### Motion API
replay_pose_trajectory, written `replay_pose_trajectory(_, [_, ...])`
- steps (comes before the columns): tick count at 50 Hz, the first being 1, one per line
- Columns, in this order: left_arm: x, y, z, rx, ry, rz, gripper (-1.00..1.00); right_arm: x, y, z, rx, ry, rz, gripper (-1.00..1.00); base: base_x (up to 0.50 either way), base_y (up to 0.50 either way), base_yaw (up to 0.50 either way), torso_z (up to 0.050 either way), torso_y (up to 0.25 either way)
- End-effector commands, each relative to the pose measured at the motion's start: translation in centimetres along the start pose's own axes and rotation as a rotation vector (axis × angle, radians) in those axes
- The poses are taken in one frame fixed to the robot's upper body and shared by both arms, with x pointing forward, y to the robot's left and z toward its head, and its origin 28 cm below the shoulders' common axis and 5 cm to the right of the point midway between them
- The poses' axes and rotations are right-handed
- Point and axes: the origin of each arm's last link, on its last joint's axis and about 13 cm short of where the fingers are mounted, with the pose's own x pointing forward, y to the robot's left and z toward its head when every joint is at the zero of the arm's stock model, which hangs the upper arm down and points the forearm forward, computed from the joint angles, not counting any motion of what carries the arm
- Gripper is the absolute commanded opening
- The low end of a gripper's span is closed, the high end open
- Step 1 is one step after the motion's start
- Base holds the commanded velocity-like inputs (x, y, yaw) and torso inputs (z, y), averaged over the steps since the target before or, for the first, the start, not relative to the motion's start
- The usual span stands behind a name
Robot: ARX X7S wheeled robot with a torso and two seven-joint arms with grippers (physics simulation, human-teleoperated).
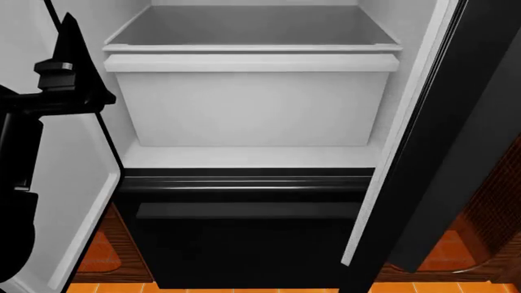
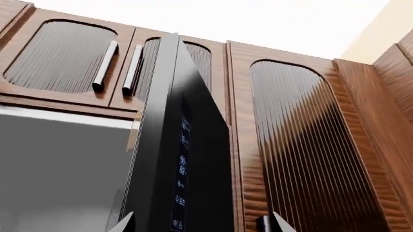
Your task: Open the fridge doors
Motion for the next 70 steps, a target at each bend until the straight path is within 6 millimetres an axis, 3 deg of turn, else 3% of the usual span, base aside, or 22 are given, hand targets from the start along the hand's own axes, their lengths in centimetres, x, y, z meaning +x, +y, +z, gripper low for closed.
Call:
replay_pose_trajectory(1, [0.6, -0.4, 0.5, -0.019, -0.039, -0.028, 1.0, 0.1, 0.0, 2.0, 0.066, -0.22, 0.095, 1.0, 0.0, 0.0, 0.0, 0.0, 0.0])
replay_pose_trajectory(10, [0.7, -0.4, 0.4, -0.018, -0.036, -0.025, 1.0, 0.6, 0.2, 1.6, 0.112, -0.262, 0.197, 1.0, 0.0, 0.0, 0.0, 0.0, 0.0])
replay_pose_trajectory(16, [0.6, -0.5, 0.4, -0.019, -0.036, -0.03, 1.0, 1.1, 0.7, -0.9, 0.124, -0.189, 0.235, 1.0, 0.0, 0.0, 0.0, 0.0, 0.0])
replay_pose_trajectory(17, [0.6, -0.6, 0.4, -0.019, -0.036, -0.033, 1.0, 0.4, 0.6, -2.8, 0.217, 0.035, 0.068, 1.0, 0.0, 0.0, 0.0, 0.0, 0.0])
replay_pose_trajectory(18, [0.6, -0.6, 0.4, -0.019, -0.036, -0.034, 1.0, 0.9, 0.8, -4.7, 0.182, 0.015, 0.042, 1.0, 0.0, 0.0, 0.0, 0.0, 0.0])
replay_pose_trajectory(19, [0.6, -0.6, 0.4, -0.019, -0.035, -0.035, 1.0, 0.6, 2.3, -6.1, 0.242, 0.185, 0.019, 1.0, 0.0, 0.0, 0.0, 0.0, 0.0])
replay_pose_trajectory(20, [0.6, -0.6, 0.3, -0.018, -0.035, -0.035, 1.0, 1.0, 4.2, -7.2, 0.231, 0.212, 0.121, 1.0, 0.0, 0.0, 0.0, 0.0, 0.0])
replay_pose_trajectory(22, [0.6, -0.6, 0.3, -0.018, -0.033, -0.036, 1.0, 1.8, 6.8, -6.7, 0.167, 0.15, 0.317, 1.0, 0.0, 0.0, 0.0, 0.0, 0.0])
replay_pose_trajectory(24, [0.6, -0.6, 0.2, -0.016, -0.032, -0.035, 1.0, 3.5, 6.6, -3.1, 0.156, -0.109, 0.303, 1.0, 0.0, 0.0, 0.0, 0.0, 0.0])
replay_pose_trajectory(41, [0.5, -0.6, 0.1, -0.02, -0.03, -0.037, 1.0, 6.0, 9.3, -6.7, 0.189, 0.015, 0.43, 1.0, 0.0, 0.0, 0.0, 0.0, 0.0])
replay_pose_trajectory(55, [0.5, -0.7, -0.1, -0.021, -0.027, -0.039, 1.0, 6.3, 10.5, -9.6, 0.183, 0.121, 0.502, 1.0, 0.0, 0.0, 0.0, 0.0, 0.0])
replay_pose_trajectory(70, [0.6, -0.7, -0.2, -0.02, -0.025, -0.039, 1.0, 6.2, 11.3, -11.4, 0.099, 0.283, 0.559, 1.0, 0.0, 0.0, 0.0, 0.0, 0.0])
